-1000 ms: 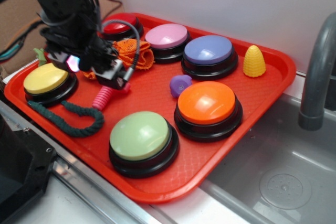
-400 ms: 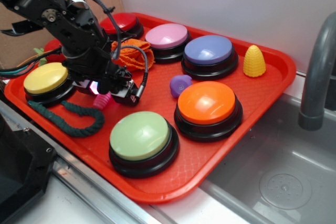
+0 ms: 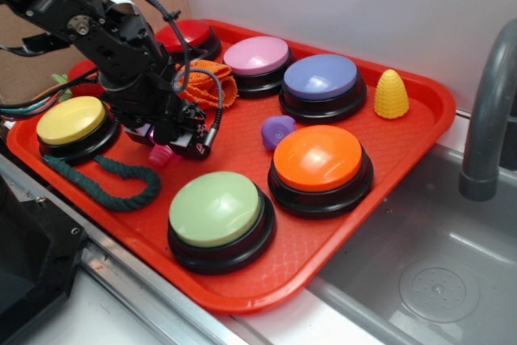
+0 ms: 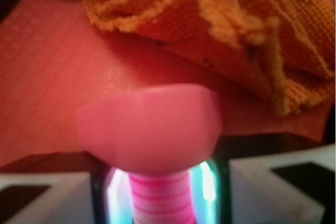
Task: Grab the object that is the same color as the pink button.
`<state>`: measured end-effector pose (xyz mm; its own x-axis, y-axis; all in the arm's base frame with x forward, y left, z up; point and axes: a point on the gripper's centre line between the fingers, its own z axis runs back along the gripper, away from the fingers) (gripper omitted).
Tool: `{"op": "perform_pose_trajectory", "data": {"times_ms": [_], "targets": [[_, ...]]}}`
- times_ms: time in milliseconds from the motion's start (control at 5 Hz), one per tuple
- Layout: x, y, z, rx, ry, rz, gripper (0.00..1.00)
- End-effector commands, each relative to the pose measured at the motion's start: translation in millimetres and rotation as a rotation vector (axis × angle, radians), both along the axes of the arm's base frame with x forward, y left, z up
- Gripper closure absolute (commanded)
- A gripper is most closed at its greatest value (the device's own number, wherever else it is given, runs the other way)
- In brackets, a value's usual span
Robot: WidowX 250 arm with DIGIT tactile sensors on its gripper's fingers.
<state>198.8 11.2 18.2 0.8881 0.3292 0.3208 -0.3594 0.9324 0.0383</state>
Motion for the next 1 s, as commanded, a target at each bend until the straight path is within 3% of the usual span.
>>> {"op": "perform_pose_trajectory", "data": {"times_ms": [0,200,400,600,800], "targets": [[4.0,0.6,41.2,0.009,0.139,-0.044,1.00],[2.7,0.0,88.4,-0.078,0.146,-0.130,1.00],[4.7,1.1,138.2,-0.097,0.166,-0.174,1.00],[4.0,3.9,182.3,-0.143,0.105,-0.182,1.00],[9.8,0.3,193.9,-0.135,0.031,-0.163,1.00]]}}
